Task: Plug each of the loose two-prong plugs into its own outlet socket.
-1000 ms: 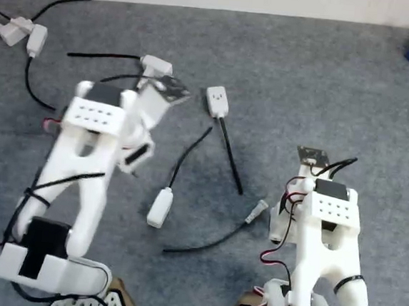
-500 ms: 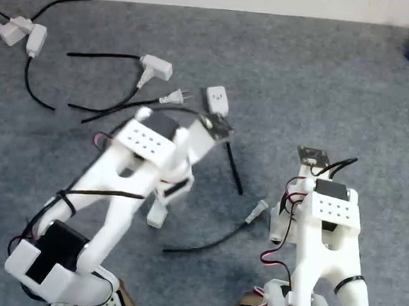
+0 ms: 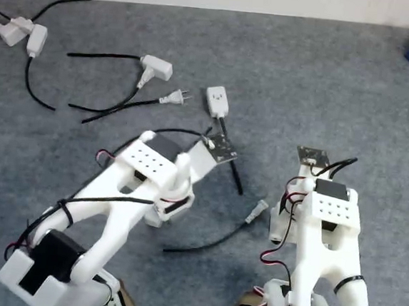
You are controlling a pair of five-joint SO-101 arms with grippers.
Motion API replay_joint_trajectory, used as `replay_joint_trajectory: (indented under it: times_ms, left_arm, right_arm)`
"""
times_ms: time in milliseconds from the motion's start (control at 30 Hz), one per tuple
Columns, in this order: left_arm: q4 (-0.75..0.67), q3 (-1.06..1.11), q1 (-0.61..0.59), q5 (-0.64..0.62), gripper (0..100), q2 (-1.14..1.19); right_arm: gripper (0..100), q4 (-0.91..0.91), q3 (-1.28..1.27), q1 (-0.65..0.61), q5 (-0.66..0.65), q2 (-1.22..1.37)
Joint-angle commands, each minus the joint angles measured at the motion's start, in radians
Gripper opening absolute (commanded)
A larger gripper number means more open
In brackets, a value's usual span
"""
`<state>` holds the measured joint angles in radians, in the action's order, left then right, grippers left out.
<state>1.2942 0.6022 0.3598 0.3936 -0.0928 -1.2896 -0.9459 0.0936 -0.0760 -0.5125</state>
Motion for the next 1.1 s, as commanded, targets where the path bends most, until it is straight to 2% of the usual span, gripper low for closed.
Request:
replay_joint_trajectory:
  times_ms: [0,467,667,967,1067]
  left_arm:
    - [-0.012,0.007,-0.079,0.032,18,0.008]
    - [-0.011,0.005,-0.157,0.109,18,0.008]
    - [-0.008,-0.002,-0.137,0.107,18,0.007]
    - [0.272,-0.392,-0.183,0.068,24,0.008]
    - [0.325,-0.45,-0.165,0.063,24,0.008]
  right_arm:
    - [28.1,-0.002,0.002,-0.004,0.005,-0.03]
    - [28.1,-0.004,0.004,-0.004,0.005,-0.03]
    - [28.1,-0.004,0.002,-0.004,0.005,-0.03]
    - [28.1,-0.005,0.004,-0.004,0.005,-0.03]
    - [28.1,-0.008,0.004,-0.004,0.005,-0.03]
